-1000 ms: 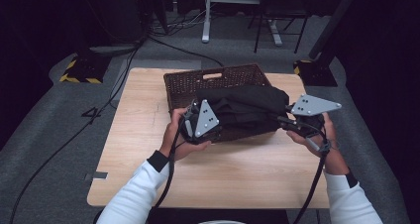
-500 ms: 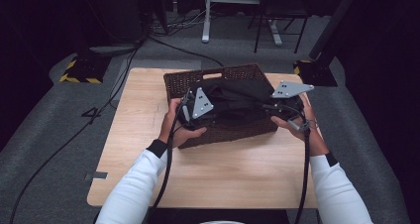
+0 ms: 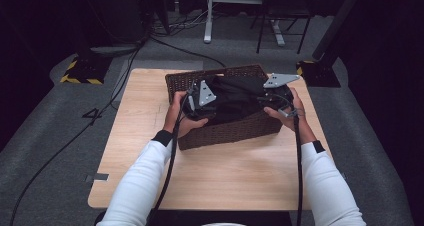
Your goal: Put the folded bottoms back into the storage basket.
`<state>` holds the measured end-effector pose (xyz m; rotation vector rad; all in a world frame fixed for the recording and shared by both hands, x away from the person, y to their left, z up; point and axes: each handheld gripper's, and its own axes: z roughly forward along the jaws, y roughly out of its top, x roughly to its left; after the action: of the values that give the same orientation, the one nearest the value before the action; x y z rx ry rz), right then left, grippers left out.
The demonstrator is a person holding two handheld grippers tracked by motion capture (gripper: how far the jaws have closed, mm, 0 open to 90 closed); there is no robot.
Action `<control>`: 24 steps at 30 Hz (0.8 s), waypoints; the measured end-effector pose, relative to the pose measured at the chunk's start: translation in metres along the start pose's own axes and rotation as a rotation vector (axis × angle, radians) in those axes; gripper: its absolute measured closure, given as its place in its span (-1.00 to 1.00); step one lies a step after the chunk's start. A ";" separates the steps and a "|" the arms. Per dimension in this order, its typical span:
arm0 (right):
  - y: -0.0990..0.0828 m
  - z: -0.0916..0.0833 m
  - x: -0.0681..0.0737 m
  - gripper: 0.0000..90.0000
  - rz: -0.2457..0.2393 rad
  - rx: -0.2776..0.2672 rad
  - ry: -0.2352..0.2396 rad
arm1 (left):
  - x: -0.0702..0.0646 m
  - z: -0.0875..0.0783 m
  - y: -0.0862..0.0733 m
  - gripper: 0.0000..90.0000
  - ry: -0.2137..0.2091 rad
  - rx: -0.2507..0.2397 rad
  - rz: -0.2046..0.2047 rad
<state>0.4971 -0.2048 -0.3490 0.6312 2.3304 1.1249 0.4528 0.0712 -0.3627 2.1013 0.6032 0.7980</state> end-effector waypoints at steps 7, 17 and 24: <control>-0.010 0.018 -0.008 0.68 0.014 0.063 0.005 | -0.001 0.015 -0.011 -0.05 -0.009 0.098 0.024; -0.016 0.031 -0.009 0.66 0.013 0.146 0.022 | 0.003 0.022 -0.014 -0.09 -0.041 0.204 0.055; -0.019 0.033 -0.010 0.73 0.023 0.175 0.011 | 0.001 0.023 -0.020 -0.29 -0.056 0.300 0.072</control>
<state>0.5207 -0.2022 -0.3805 0.7183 2.4546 0.9428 0.4665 0.0718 -0.3895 2.4221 0.6521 0.7209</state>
